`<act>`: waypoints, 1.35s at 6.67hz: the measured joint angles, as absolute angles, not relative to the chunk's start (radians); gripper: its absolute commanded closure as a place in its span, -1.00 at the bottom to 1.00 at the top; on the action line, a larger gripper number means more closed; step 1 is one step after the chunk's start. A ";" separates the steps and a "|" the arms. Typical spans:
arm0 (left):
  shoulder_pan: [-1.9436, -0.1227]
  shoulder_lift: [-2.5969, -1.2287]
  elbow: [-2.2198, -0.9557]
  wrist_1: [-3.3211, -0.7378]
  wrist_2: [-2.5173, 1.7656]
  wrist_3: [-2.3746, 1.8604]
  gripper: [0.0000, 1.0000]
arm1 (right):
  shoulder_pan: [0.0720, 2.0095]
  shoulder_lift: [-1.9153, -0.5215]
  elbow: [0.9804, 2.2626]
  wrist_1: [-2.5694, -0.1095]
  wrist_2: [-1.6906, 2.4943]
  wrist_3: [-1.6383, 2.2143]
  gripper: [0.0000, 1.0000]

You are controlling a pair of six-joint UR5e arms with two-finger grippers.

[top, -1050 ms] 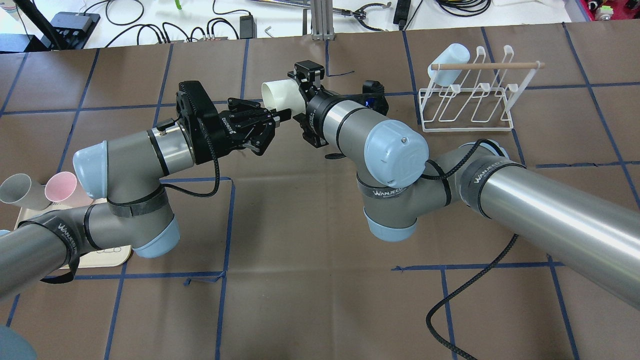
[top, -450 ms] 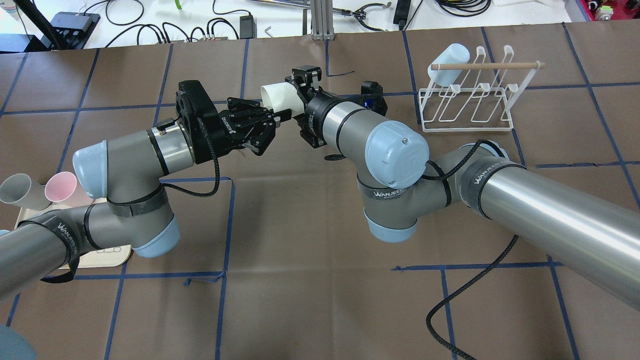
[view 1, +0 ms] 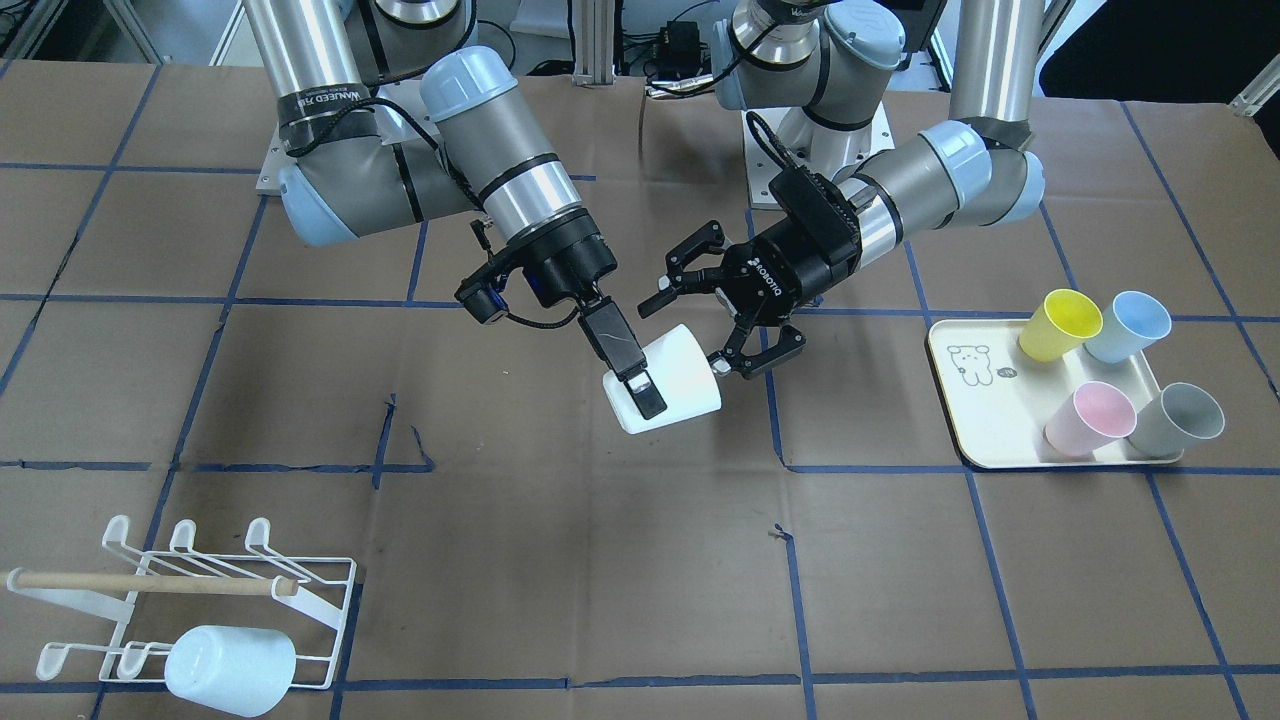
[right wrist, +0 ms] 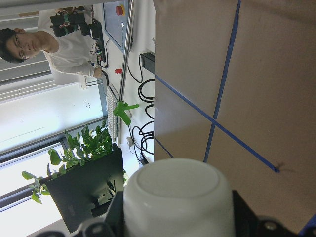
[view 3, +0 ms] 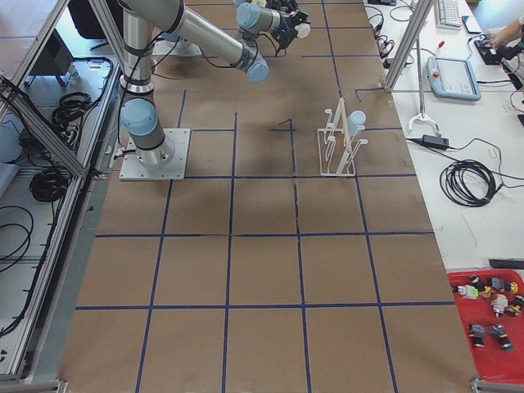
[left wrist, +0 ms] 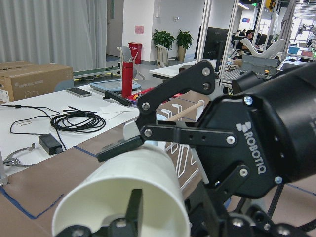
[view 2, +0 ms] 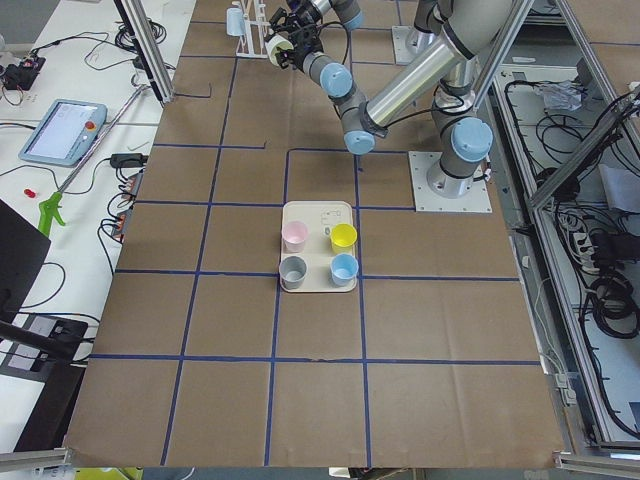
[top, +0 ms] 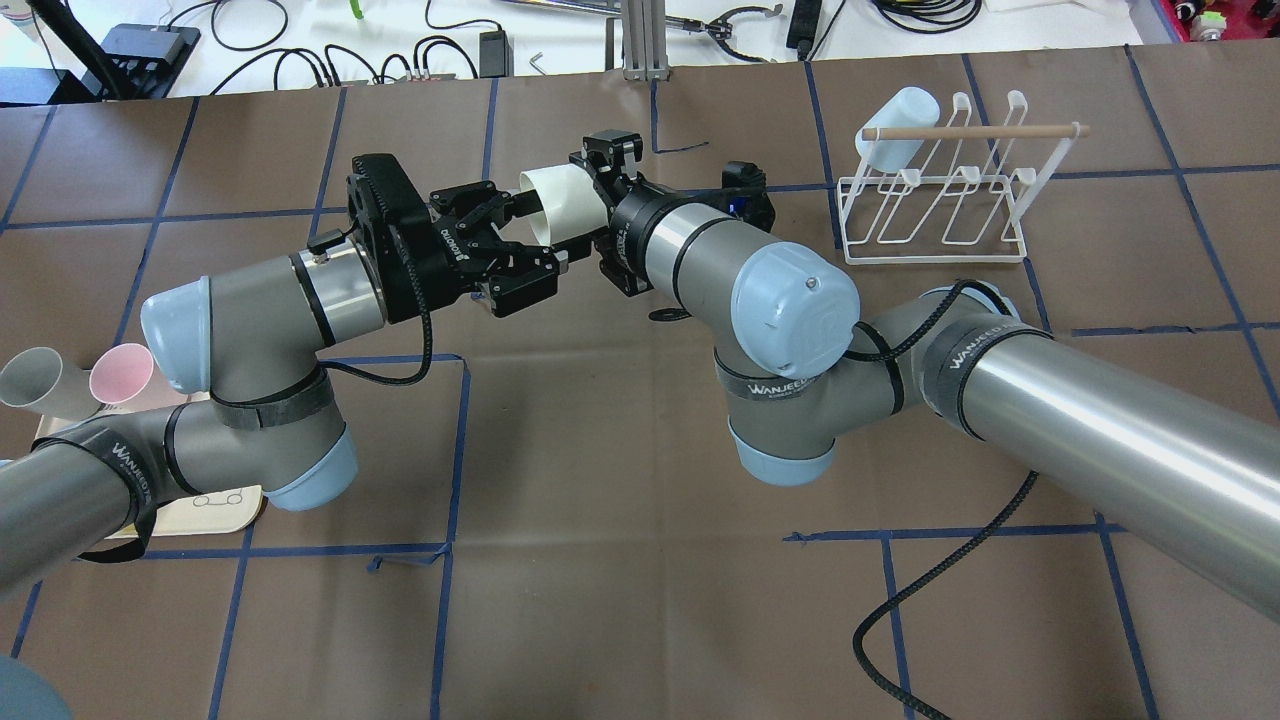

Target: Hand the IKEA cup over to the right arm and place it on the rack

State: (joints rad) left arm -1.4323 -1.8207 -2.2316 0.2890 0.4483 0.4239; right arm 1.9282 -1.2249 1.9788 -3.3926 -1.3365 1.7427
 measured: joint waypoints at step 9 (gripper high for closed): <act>-1.240 -1.802 -2.054 0.165 0.774 0.233 -0.99 | 1.622 -1.227 1.965 -3.401 -1.311 0.944 0.67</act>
